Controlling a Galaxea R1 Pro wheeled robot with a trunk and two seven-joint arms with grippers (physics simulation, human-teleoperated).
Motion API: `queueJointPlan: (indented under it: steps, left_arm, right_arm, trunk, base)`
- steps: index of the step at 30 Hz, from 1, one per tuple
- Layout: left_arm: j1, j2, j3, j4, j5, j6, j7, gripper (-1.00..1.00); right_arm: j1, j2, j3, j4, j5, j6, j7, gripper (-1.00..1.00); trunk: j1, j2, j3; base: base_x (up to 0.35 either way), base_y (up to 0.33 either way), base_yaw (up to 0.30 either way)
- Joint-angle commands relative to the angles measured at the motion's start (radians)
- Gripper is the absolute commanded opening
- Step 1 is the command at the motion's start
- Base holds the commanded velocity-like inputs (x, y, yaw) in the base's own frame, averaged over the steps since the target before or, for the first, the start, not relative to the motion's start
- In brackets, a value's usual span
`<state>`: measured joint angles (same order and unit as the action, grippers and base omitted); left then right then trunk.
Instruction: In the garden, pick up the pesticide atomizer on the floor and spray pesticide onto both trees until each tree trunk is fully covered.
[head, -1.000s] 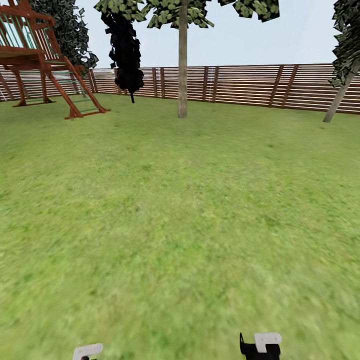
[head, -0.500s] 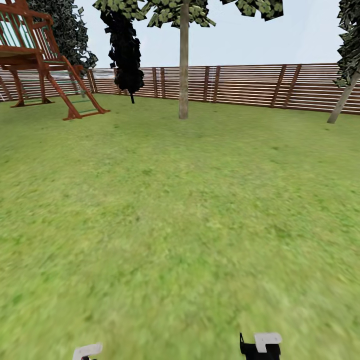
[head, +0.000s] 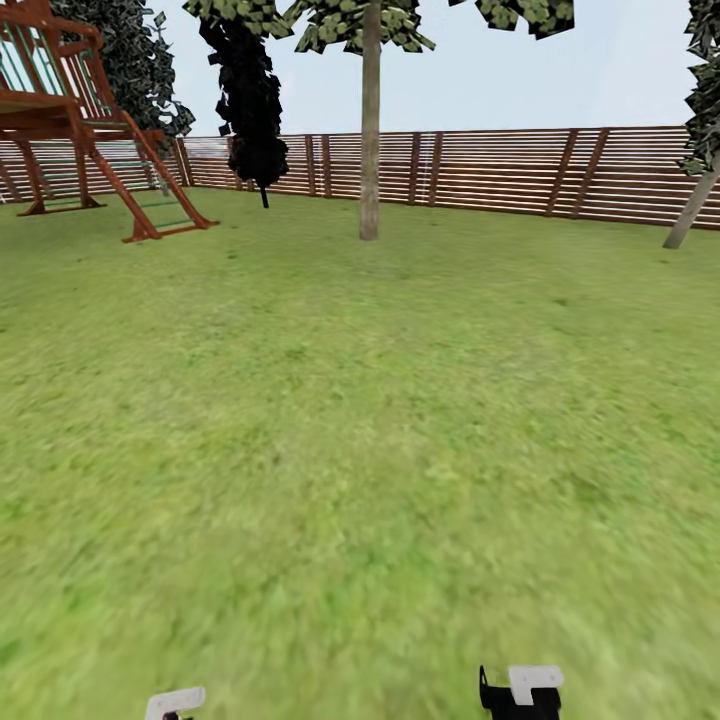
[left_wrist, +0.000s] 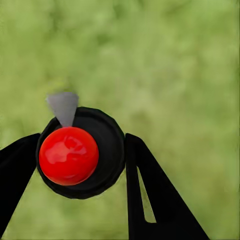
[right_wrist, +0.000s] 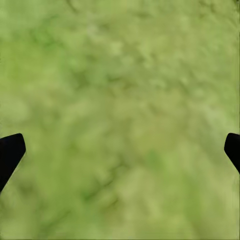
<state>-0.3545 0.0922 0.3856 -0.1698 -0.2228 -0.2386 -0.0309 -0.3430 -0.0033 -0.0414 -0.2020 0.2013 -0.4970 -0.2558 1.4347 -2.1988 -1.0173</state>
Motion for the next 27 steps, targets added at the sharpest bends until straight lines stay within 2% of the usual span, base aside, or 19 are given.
queueJointPlan:
  steps: [1,27]
  left_arm:
    - [-0.001,0.000,0.009,0.001,-0.009,-0.004,-0.003,-1.00]
    - [-0.001,0.000,0.008,0.001,-0.010,-0.004,-0.003,-1.00]
  right_arm:
    - [-0.001,0.000,-0.004,0.001,0.010,-0.002,-0.005,1.00]
    - [-0.001,0.000,-0.004,0.001,0.010,-0.003,-0.006,1.00]
  trunk:
    - [0.000,0.000,-0.001]
    - [0.000,0.000,-0.001]
  base:
    - [0.338,0.090,0.000]
    - [0.338,0.090,0.000]
